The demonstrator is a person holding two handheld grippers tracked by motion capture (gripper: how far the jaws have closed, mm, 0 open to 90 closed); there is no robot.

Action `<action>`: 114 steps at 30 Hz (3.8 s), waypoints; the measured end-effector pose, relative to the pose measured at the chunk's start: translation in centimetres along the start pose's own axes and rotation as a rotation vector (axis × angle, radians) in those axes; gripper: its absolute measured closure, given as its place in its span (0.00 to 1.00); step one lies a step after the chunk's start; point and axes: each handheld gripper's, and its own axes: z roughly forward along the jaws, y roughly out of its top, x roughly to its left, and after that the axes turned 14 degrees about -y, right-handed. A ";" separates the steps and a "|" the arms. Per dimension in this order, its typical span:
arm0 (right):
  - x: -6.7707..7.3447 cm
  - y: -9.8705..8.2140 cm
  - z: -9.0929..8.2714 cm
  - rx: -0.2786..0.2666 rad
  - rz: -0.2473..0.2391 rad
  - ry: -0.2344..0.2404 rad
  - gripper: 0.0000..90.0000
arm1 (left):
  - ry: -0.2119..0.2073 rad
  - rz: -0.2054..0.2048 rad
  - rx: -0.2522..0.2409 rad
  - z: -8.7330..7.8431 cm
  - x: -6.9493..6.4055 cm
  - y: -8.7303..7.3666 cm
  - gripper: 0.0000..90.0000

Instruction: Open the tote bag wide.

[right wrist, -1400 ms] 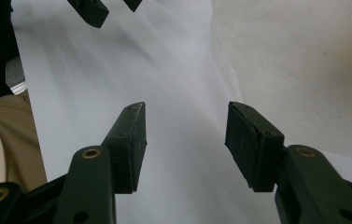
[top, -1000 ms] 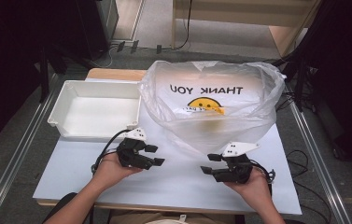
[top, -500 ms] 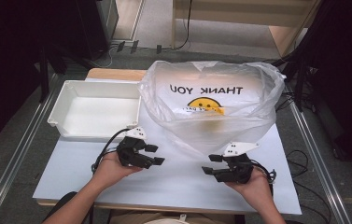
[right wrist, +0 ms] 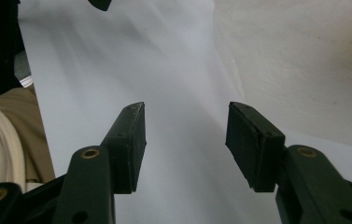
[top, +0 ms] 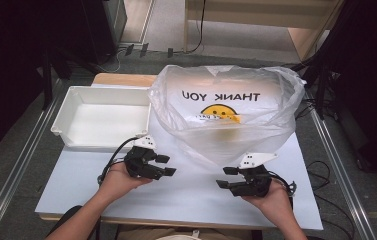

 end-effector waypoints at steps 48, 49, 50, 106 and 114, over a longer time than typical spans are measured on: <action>-1.2 8.2 -12.0 -0.113 -0.067 0.010 0.60 | -0.043 -0.091 -0.208 -9.5 -6.0 11.1 0.64; -1.2 8.5 -12.1 -0.115 -0.073 0.011 0.60 | -0.043 -0.091 -0.208 -9.5 -6.0 11.1 0.64; -1.2 8.8 -12.3 -0.117 -0.076 0.010 0.60 | -0.057 -0.111 -0.215 -9.9 -5.8 11.7 0.64; -14.2 11.1 -9.7 -0.157 -0.047 -0.158 0.66 | 0.162 -0.109 -0.090 -2.3 2.2 20.0 0.68; -14.6 9.4 -8.8 -0.120 -0.010 -0.145 0.98 | 0.156 -0.090 -0.071 -1.4 2.6 19.4 1.00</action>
